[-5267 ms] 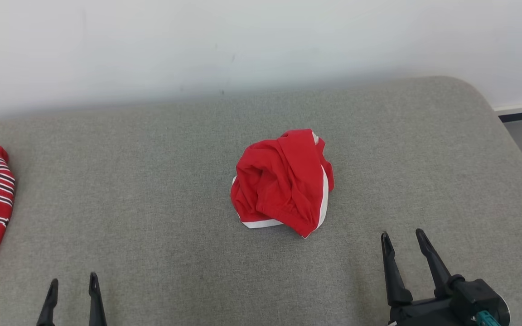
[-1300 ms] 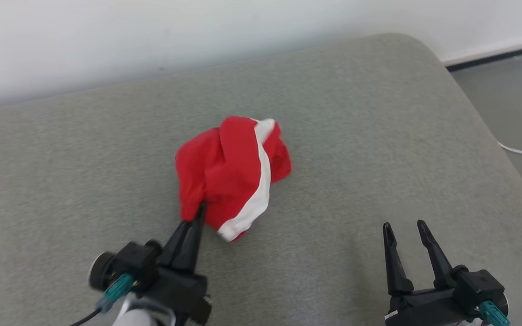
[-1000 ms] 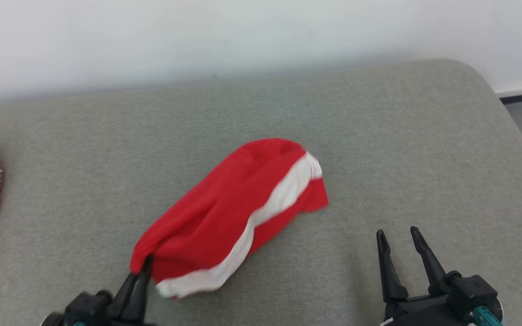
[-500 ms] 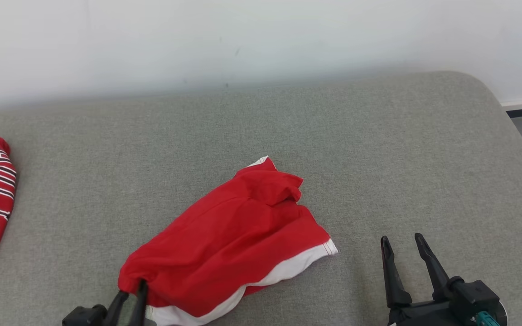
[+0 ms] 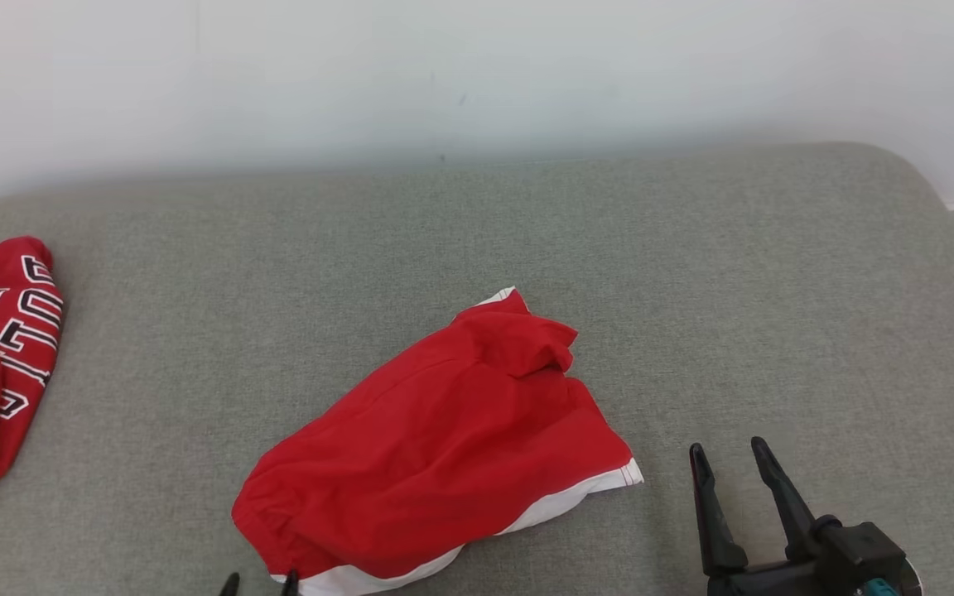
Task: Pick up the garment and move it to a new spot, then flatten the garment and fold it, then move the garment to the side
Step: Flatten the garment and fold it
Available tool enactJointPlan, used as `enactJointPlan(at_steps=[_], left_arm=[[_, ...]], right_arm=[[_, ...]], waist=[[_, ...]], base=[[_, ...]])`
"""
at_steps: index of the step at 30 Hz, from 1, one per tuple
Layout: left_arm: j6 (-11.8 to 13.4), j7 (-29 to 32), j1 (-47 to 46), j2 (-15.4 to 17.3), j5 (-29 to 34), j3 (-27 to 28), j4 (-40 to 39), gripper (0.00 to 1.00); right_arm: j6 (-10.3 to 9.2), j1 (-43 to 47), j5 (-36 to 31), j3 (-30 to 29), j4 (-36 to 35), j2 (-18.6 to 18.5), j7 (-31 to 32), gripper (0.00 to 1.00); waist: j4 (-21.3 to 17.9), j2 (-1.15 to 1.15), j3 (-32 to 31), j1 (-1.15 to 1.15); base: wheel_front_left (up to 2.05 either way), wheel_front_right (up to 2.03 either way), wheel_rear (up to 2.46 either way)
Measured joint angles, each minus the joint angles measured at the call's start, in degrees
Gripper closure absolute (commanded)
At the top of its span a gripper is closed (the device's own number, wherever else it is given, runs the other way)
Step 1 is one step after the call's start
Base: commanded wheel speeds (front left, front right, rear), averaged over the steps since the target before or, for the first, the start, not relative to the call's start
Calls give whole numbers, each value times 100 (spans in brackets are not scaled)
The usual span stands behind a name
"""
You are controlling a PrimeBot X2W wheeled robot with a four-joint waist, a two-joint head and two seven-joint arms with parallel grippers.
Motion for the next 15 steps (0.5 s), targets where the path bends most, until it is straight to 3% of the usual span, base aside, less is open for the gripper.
enactJointPlan(at_steps=[15], left_arm=[[0,0,-471,201,52,-554,690,0]], right_arm=[[0,-473,-537,469,1209,-22,0,0]], waist=[[106,0,138,1]], base=[[0,0,0]])
